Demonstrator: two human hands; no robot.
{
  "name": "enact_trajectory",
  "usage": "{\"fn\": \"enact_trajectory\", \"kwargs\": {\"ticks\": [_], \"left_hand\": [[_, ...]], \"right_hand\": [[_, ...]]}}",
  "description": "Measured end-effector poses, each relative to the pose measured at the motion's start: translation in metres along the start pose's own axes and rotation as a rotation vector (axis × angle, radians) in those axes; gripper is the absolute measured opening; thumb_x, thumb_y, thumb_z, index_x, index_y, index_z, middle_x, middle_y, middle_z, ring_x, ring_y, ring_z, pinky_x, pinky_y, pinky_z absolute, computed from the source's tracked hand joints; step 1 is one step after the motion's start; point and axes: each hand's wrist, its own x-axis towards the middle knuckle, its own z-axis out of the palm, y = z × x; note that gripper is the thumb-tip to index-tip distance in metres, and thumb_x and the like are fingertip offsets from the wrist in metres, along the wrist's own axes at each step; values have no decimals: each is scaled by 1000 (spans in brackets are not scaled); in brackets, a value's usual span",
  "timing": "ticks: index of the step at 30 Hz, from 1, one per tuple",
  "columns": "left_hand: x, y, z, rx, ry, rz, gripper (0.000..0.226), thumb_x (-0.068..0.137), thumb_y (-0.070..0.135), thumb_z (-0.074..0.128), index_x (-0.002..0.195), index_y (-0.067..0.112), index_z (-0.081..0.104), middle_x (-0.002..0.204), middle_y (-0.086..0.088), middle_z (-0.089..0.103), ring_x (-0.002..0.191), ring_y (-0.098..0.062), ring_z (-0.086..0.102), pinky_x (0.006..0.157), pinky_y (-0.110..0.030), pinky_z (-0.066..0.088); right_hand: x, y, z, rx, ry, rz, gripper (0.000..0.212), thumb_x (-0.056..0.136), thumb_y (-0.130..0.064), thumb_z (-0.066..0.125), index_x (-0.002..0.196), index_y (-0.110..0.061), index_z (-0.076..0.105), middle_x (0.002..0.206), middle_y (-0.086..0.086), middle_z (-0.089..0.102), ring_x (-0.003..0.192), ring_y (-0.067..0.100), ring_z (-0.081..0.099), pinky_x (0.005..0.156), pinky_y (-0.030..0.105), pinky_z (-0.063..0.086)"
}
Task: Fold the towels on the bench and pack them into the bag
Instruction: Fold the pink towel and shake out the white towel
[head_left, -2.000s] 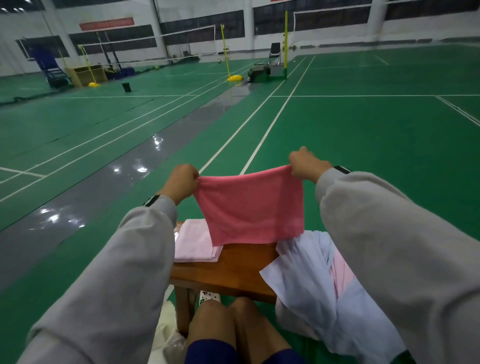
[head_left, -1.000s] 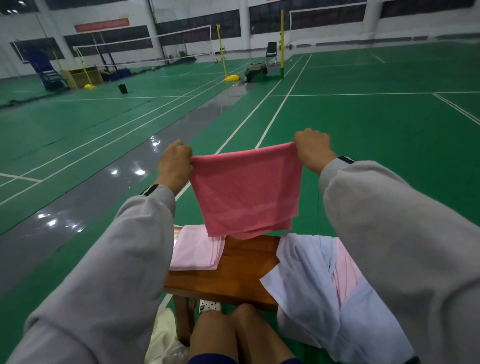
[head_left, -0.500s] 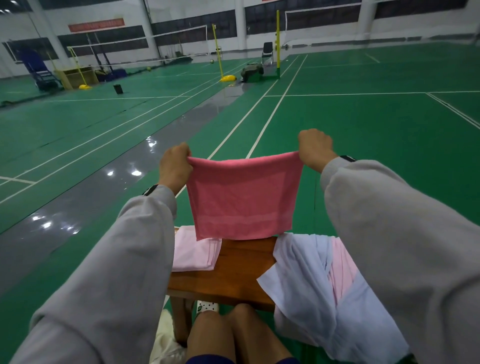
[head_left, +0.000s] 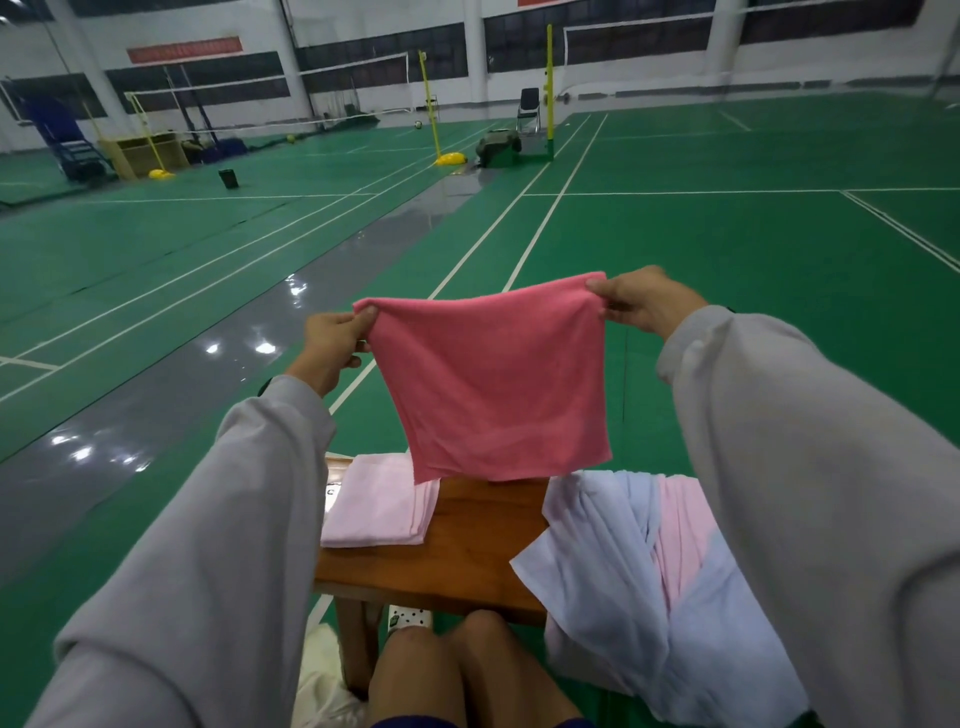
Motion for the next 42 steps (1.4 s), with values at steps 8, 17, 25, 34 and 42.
{"fn": "enact_trajectory", "kwargs": {"ticks": [8, 17, 25, 34, 42], "left_hand": [[1, 10, 12, 172, 61, 56, 27, 102, 3, 52, 124, -9, 63, 98, -14, 62, 78, -18, 52, 73, -31, 44], [5, 3, 7, 178, 10, 148, 22, 91, -8, 60, 96, 9, 72, 88, -12, 66, 77, -22, 57, 65, -28, 49], [3, -10, 21, 137, 66, 115, 13, 96, 6, 65, 106, 8, 72, 88, -12, 69, 72, -20, 59, 56, -29, 49], [6, -7, 24, 115, 71, 96, 20, 97, -3, 55, 97, 12, 69, 95, -14, 68, 85, -25, 62, 65, -30, 54], [13, -20, 22, 16, 68, 31, 16, 100, 6, 59, 112, 6, 69, 81, -9, 65, 65, -20, 59, 53, -29, 50]], "right_hand": [[1, 3, 0, -203, 23, -139, 29, 82, 20, 66, 108, 8, 69, 95, 15, 68, 82, 24, 68, 73, 29, 62], [-1, 11, -8, -737, 67, -271, 21, 70, 9, 82, 87, -4, 78, 81, 12, 72, 71, 20, 69, 62, 26, 58], [6, 18, -19, -891, 170, -337, 10, 76, -4, 81, 86, -6, 79, 76, 8, 70, 81, 25, 69, 81, 33, 58], [7, 27, -26, -251, -27, -113, 19, 79, -4, 83, 84, -12, 66, 89, 6, 70, 83, 20, 65, 72, 32, 54], [14, 38, -11, -25, 4, 2, 13, 95, -9, 65, 108, -8, 65, 89, 8, 66, 74, 22, 62, 63, 34, 54]]}}
